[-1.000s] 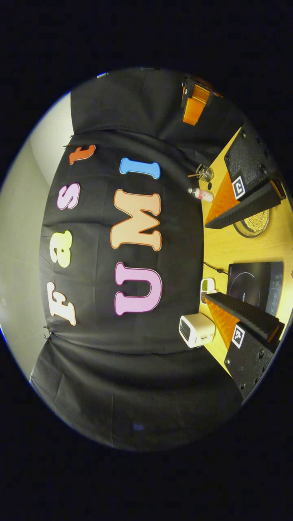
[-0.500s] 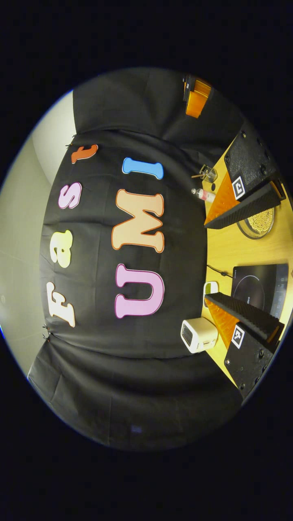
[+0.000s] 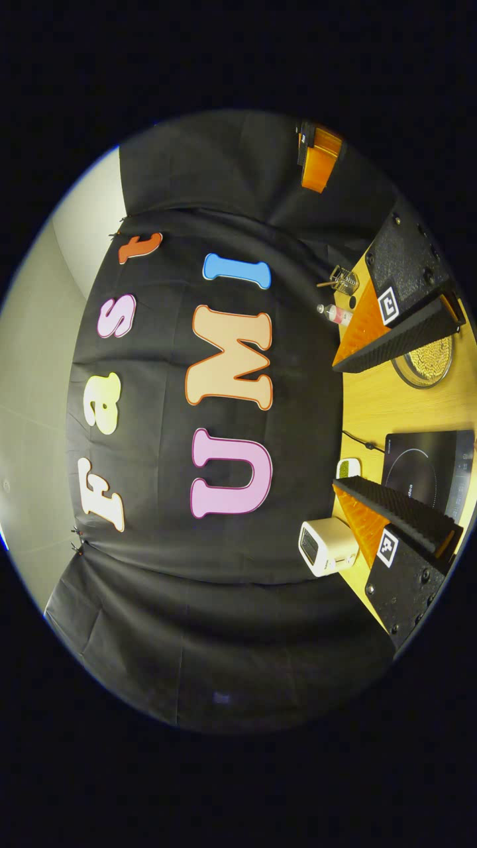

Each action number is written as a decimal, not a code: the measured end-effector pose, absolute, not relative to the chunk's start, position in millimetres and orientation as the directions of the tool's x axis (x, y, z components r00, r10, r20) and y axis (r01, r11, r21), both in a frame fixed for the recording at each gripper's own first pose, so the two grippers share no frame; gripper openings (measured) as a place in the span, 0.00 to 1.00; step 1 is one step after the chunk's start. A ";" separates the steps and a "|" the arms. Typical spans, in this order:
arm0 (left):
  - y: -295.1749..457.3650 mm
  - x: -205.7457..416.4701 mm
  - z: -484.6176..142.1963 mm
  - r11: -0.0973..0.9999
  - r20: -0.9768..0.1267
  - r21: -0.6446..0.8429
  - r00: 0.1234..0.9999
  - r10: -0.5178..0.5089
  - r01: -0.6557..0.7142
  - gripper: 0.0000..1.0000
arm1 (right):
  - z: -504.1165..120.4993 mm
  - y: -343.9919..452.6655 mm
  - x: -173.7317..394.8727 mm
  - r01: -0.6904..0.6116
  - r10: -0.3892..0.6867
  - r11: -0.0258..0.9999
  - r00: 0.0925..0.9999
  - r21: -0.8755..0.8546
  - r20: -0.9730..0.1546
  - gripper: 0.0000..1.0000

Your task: First push the handle of the pot to place it horizontally, then grasp the pot with both hands and set it on the induction cooktop.

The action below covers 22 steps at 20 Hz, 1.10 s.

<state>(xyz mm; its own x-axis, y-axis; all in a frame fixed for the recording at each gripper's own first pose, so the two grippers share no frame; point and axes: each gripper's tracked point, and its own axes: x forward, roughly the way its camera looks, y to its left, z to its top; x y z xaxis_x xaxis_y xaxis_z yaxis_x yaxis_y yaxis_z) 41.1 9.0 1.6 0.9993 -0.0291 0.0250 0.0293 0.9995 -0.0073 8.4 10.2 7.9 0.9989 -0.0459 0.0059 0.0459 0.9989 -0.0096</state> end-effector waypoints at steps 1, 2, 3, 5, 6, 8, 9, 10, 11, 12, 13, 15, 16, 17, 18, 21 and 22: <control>11.5 41.9 1.0 1.000 0.021 -0.007 0.999 -0.025 0.026 0.92 | 7.8 10.8 8.7 0.045 -0.045 0.999 0.999 -0.010 0.007 0.94; 13.4 42.0 -1.1 1.000 0.013 -0.009 1.000 -0.024 0.024 0.92 | 8.6 11.3 8.6 0.045 -0.045 0.999 0.999 -0.012 0.008 0.94; 14.8 42.6 -3.4 1.000 0.003 -0.013 1.000 -0.023 0.023 0.92 | 7.9 11.3 9.0 0.046 -0.046 0.999 0.999 -0.012 0.009 0.94; 16.5 40.4 -8.2 1.000 -0.011 -0.020 1.000 -0.023 0.022 0.95 | 6.3 10.9 7.5 0.048 -0.048 0.999 0.999 -0.010 0.008 0.94; 17.5 39.3 -9.0 1.000 -0.014 -0.021 1.000 -0.022 0.022 0.96 | 5.6 10.5 6.4 0.049 -0.049 0.999 0.999 -0.009 0.008 0.94; 20.1 36.5 -8.3 1.000 -0.013 -0.013 1.000 -0.018 0.018 0.96 | 3.4 10.9 4.0 0.048 -0.048 0.999 0.999 -0.007 0.006 0.94; 21.6 34.9 -8.8 1.000 -0.012 -0.005 1.000 -0.015 0.014 0.96 | 0.3 13.3 4.8 0.043 -0.043 0.999 0.999 -0.006 -0.001 0.94; 23.8 32.7 -9.4 1.000 -0.012 0.002 1.000 -0.010 0.010 0.96 | -3.1 16.2 5.1 0.036 -0.036 0.999 0.999 -0.003 -0.010 0.94; 25.8 31.1 -9.4 1.000 -0.012 0.007 1.000 -0.005 0.005 0.96 | -5.9 18.4 4.8 0.027 -0.027 1.000 0.999 -0.004 -0.017 0.87; 28.1 29.6 -10.5 1.000 -0.010 0.010 1.000 0.002 -0.001 0.96 | -8.0 21.2 5.6 0.017 -0.017 1.000 1.000 -0.001 -0.020 0.80; 30.4 27.7 -10.3 1.000 -0.010 0.012 1.000 0.008 -0.007 0.99 | -10.4 25.1 4.5 0.006 -0.006 1.000 1.000 -0.002 -0.023 0.73; 33.2 23.5 -12.4 1.000 -0.012 0.013 1.000 0.017 -0.017 0.96 | -13.6 31.2 3.4 -0.008 0.008 1.000 1.000 -0.005 -0.029 0.65; 34.4 21.6 -13.5 1.000 -0.016 0.013 1.000 0.022 -0.022 0.96 | -15.3 34.9 2.5 -0.016 0.015 1.000 0.999 -0.009 -0.034 0.54; 36.3 19.9 -14.2 1.000 -0.018 0.013 1.000 0.025 -0.025 0.92 | -18.2 37.0 3.8 -0.023 0.022 1.000 0.999 -0.017 -0.038 0.44; 37.8 18.6 -15.4 0.999 -0.021 0.014 0.999 0.029 -0.029 0.96 | -20.7 39.2 4.0 -0.028 0.027 0.999 0.999 -0.021 -0.047 0.34; 42.9 16.4 -14.6 0.999 -0.022 0.020 0.999 0.043 -0.042 0.96 | -32.9 42.0 5.0 -0.032 0.030 0.999 0.996 -0.026 -0.087 0.10; 43.5 14.9 -16.6 0.999 -0.022 0.022 0.999 0.045 -0.045 0.99 | -32.2 46.9 0.4 -0.042 0.040 0.999 0.995 -0.021 -0.093 0.02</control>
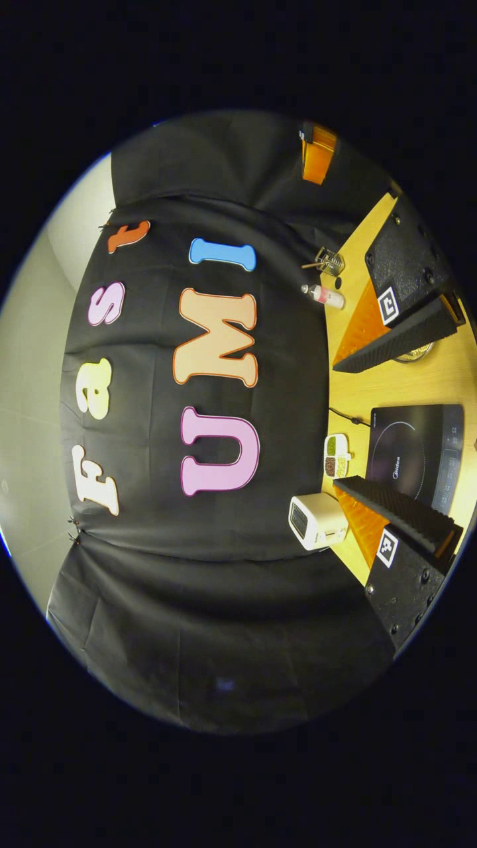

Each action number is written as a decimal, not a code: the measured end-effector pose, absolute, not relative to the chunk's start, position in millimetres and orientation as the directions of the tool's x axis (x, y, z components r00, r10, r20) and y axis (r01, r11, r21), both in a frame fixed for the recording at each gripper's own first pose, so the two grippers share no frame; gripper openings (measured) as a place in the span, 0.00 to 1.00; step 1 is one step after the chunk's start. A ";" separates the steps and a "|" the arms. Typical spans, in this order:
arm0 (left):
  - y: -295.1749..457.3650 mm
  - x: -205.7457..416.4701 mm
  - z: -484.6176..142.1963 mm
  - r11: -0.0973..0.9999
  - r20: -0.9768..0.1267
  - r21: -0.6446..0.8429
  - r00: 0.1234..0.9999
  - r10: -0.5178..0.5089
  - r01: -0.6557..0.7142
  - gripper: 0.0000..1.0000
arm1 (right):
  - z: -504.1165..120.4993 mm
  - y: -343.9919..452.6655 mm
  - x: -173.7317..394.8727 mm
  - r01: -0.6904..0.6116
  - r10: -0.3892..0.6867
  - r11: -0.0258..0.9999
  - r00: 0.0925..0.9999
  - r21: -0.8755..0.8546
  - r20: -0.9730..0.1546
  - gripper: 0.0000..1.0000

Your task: First push the handle of the pot to place it horizontally, then grasp the pot with both hands and set it on the induction cooktop.

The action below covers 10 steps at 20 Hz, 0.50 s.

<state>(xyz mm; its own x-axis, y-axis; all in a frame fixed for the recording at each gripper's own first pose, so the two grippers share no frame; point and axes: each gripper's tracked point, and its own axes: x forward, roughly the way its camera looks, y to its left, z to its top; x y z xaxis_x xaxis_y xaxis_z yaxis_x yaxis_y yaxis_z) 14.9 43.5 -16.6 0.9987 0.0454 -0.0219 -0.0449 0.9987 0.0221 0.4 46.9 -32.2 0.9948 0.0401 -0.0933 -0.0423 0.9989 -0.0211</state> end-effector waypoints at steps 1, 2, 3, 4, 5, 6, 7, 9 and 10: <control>45.5 14.6 -16.1 0.998 -0.022 0.025 0.999 0.049 -0.049 0.96 | -41.2 49.9 5.6 -0.056 0.053 0.998 0.993 -0.019 -0.105 0.03; 46.4 13.6 -16.2 0.998 -0.022 0.027 0.998 0.052 -0.051 0.96 | -46.1 55.0 6.1 -0.070 0.067 0.997 0.991 -0.024 -0.119 0.03; 46.8 14.3 -15.3 0.998 -0.021 0.030 0.998 0.053 -0.052 0.96 | -54.6 51.4 13.5 -0.049 0.044 0.998 0.992 -0.035 -0.120 0.02; 47.2 14.2 -15.6 0.998 -0.020 0.033 0.998 0.055 -0.054 0.96 | -55.4 55.1 17.1 -0.066 0.062 0.997 0.988 -0.030 -0.139 0.00; 48.2 14.2 -16.1 0.998 -0.020 0.036 0.998 0.056 -0.056 0.96 | -62.7 59.8 11.8 -0.080 0.075 0.997 0.985 -0.024 -0.155 0.02; 48.4 13.6 -16.1 0.998 -0.020 0.039 0.998 0.057 -0.057 0.96 | -69.3 62.1 12.6 -0.086 0.082 0.996 0.982 -0.018 -0.170 0.02; 47.8 14.6 -15.7 0.998 -0.021 0.041 0.998 0.058 -0.057 0.95 | -77.0 64.0 13.6 -0.095 0.091 0.995 0.978 -0.014 -0.187 0.00; 48.3 13.0 -17.2 0.997 -0.022 0.047 0.998 0.059 -0.058 0.99 | -95.6 67.6 15.6 -0.108 0.104 0.994 0.969 -0.009 -0.223 0.00; 48.5 12.1 -17.5 0.997 -0.023 0.051 0.998 0.060 -0.059 0.95 | -106.4 69.1 16.8 -0.116 0.110 0.993 0.963 -0.008 -0.247 0.02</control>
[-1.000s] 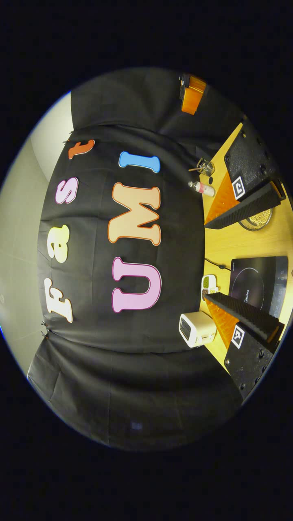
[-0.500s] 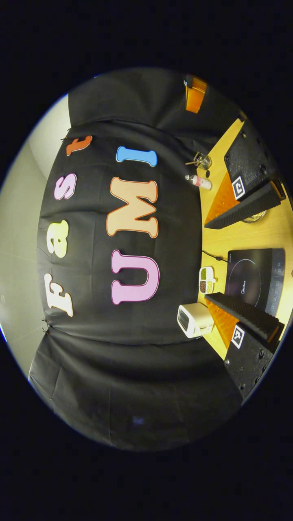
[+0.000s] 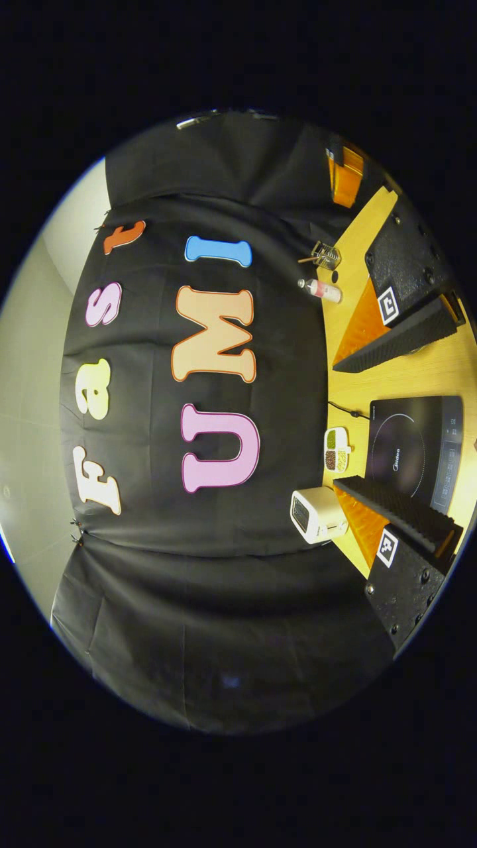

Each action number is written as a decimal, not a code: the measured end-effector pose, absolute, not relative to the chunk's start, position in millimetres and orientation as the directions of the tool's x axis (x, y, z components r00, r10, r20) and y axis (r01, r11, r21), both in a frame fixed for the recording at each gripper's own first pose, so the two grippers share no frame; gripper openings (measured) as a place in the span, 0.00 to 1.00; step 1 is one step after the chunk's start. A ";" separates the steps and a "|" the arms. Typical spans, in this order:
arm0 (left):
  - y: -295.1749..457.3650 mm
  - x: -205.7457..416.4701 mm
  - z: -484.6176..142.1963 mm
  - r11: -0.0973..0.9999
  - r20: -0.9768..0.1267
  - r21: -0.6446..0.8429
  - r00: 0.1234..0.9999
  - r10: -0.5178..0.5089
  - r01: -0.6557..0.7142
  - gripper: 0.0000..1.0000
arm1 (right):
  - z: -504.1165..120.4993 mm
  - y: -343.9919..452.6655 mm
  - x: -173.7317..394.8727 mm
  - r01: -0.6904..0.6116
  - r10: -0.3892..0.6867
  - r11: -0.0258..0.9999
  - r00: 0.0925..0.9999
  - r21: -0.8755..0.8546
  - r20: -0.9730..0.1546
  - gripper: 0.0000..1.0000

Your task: First push the handle of the pot to place it horizontally, then grasp the pot with both hands and set it on the induction cooktop.

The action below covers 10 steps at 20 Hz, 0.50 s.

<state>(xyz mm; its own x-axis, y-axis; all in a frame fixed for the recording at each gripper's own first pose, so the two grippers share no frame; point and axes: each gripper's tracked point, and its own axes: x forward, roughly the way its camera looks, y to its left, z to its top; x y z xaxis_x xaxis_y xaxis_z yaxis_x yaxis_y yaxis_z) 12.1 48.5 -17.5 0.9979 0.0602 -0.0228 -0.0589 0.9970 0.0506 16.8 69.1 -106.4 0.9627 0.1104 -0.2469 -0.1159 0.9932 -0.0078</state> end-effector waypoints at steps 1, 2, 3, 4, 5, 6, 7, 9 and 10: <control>49.0 11.9 -18.3 0.997 -0.023 0.054 0.998 0.062 -0.060 0.95 | -117.6 70.1 16.4 -0.121 0.115 0.993 0.956 -0.006 -0.270 0.02; 49.4 10.9 -18.7 0.996 -0.024 0.058 0.998 0.064 -0.063 0.95 | -128.4 72.0 16.6 -0.128 0.121 0.992 0.948 -0.004 -0.294 0.02; 50.4 10.9 -18.9 0.996 -0.025 0.061 0.997 0.067 -0.066 0.95 | -140.8 72.2 16.2 -0.133 0.125 0.991 0.939 -0.005 -0.319 0.02; 51.7 9.8 -19.7 0.996 -0.025 0.065 0.997 0.070 -0.069 0.96 | -151.9 73.0 15.8 -0.139 0.129 0.990 0.930 -0.005 -0.344 0.02; 52.7 9.1 -20.5 0.995 -0.026 0.068 0.997 0.075 -0.073 0.96 | -163.2 72.9 15.0 -0.145 0.133 0.989 0.920 -0.005 -0.368 0.02; 53.8 7.7 -20.7 0.994 -0.026 0.071 0.997 0.079 -0.077 0.96 | -174.1 73.6 14.6 -0.152 0.140 0.988 0.909 -0.001 -0.392 0.02; 55.4 6.5 -21.2 0.994 -0.028 0.073 0.996 0.083 -0.080 0.96 | -185.8 74.1 13.7 -0.158 0.145 0.987 0.898 0.004 -0.416 0.02; 57.8 3.8 -25.4 0.994 -0.034 0.072 0.995 0.089 -0.086 0.99 | -208.8 74.7 11.8 -0.167 0.153 0.986 0.872 0.013 -0.465 0.02; 58.5 2.7 -26.4 0.993 -0.038 0.071 0.995 0.093 -0.090 0.96 | -219.9 74.8 9.9 -0.173 0.159 0.985 0.858 0.018 -0.489 0.02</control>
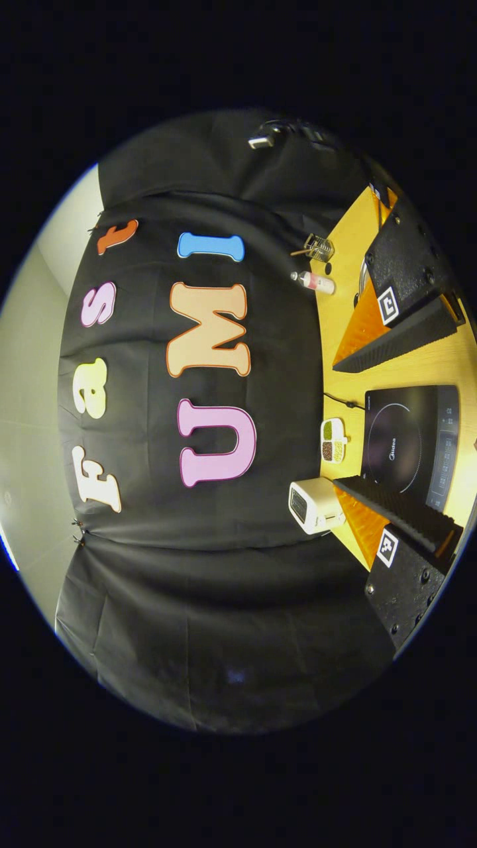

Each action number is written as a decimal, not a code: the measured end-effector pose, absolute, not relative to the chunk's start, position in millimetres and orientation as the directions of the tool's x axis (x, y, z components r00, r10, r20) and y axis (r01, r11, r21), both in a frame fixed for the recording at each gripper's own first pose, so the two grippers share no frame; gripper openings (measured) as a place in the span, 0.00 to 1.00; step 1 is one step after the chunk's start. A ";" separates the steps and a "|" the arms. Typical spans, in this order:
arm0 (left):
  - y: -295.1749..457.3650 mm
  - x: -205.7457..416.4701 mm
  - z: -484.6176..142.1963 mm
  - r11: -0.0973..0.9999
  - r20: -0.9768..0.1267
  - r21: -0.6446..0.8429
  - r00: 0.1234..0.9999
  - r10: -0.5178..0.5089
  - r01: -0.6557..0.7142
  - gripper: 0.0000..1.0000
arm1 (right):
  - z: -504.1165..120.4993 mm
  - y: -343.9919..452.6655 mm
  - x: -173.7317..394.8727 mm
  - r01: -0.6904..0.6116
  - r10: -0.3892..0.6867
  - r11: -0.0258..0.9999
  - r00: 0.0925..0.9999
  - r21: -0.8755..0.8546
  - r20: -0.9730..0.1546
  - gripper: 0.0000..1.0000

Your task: First push the handle of the pot to place it horizontally, then grasp the pot with both hands and set it on the induction cooktop.

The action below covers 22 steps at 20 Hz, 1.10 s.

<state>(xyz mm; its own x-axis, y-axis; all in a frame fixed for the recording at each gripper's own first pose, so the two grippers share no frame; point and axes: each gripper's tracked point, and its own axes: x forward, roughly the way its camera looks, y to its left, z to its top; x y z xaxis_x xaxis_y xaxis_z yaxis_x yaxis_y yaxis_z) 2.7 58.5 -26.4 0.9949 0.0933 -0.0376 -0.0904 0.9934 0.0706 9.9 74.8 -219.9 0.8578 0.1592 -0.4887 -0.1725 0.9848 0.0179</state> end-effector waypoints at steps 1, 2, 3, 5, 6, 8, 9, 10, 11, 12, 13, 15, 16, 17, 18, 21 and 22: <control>60.0 1.7 -27.5 0.993 -0.041 0.070 0.994 0.098 -0.095 0.96 | -228.7 75.9 7.8 -0.177 0.165 0.984 0.843 0.026 -0.512 0.02; 61.2 1.0 -29.3 0.993 -0.043 0.069 0.994 0.103 -0.100 0.96 | -239.7 76.0 5.9 -0.182 0.170 0.983 0.828 0.031 -0.535 0.00; 62.7 0.4 -30.3 0.992 -0.046 0.070 0.993 0.108 -0.105 0.96 | -249.9 75.9 4.6 -0.183 0.170 0.983 0.814 0.031 -0.556 0.00; 65.0 -1.4 -31.8 0.991 -0.050 0.071 0.992 0.117 -0.113 0.96 | -267.2 74.4 0.6 -0.186 0.168 0.982 0.786 0.031 -0.595 0.08; 65.8 -1.8 -33.4 0.991 -0.052 0.071 0.991 0.120 -0.117 0.96 | -274.9 76.2 -1.2 -0.191 0.178 0.981 0.773 0.044 -0.609 0.00; 68.2 -2.7 -36.6 0.990 -0.057 0.070 0.990 0.130 -0.126 0.96 | -284.6 79.4 -0.5 -0.196 0.197 0.978 0.750 0.072 -0.631 0.03; 68.1 -2.1 -37.3 0.989 -0.059 0.068 0.989 0.133 -0.129 0.96 | -290.8 80.8 -0.5 -0.200 0.208 0.976 0.738 0.086 -0.642 0.03; 67.3 -2.2 -38.8 0.989 -0.064 0.066 0.989 0.134 -0.130 0.96 | -298.1 82.6 -1.7 -0.204 0.217 0.974 0.721 0.098 -0.658 0.02; 67.0 -1.8 -41.4 0.989 -0.070 0.064 0.988 0.135 -0.130 0.96 | -306.1 85.1 -4.0 -0.208 0.232 0.971 0.696 0.119 -0.679 0.02; 66.4 -2.1 -43.3 0.989 -0.074 0.064 0.988 0.135 -0.130 0.92 | -311.9 89.5 -7.6 -0.213 0.251 0.967 0.675 0.142 -0.694 0.00; 66.1 -1.3 -43.9 0.989 -0.078 0.065 0.988 0.136 -0.131 0.92 | -316.9 90.4 -9.4 -0.213 0.261 0.964 0.656 0.158 -0.708 0.03; 65.0 0.6 -46.0 0.989 -0.084 0.066 0.987 0.137 -0.131 0.92 | -328.4 91.4 -12.9 -0.207 0.273 0.961 0.618 0.182 -0.738 0.00; 65.6 0.9 -48.2 0.989 -0.086 0.066 0.987 0.139 -0.134 0.96 | -333.5 92.9 -14.0 -0.205 0.282 0.959 0.598 0.196 -0.750 0.00; 65.5 0.9 -49.7 0.989 -0.088 0.066 0.986 0.141 -0.135 0.92 | -337.2 94.3 -15.1 -0.205 0.289 0.957 0.584 0.207 -0.758 0.00; 65.9 1.9 -51.2 0.988 -0.092 0.066 0.985 0.143 -0.138 0.96 | -340.1 96.1 -15.8 -0.205 0.298 0.954 0.570 0.218 -0.766 0.02; 67.1 4.1 -56.3 0.988 -0.106 0.058 0.983 0.149 -0.143 0.96 | -351.9 100.3 -18.2 -0.209 0.312 0.949 0.528 0.235 -0.790 0.00; 66.5 4.3 -57.3 0.988 -0.109 0.055 0.983 0.149 -0.143 0.96 | -355.1 102.0 -17.1 -0.210 0.317 0.947 0.517 0.242 -0.795 0.00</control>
<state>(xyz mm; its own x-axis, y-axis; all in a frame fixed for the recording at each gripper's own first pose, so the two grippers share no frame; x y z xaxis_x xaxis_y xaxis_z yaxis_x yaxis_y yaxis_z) 4.3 66.5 -57.3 0.9829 0.1487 -0.1090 -0.1433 0.9881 0.0554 -17.1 102.0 -355.1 0.5173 0.3174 -0.7948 -0.2098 0.9474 0.2418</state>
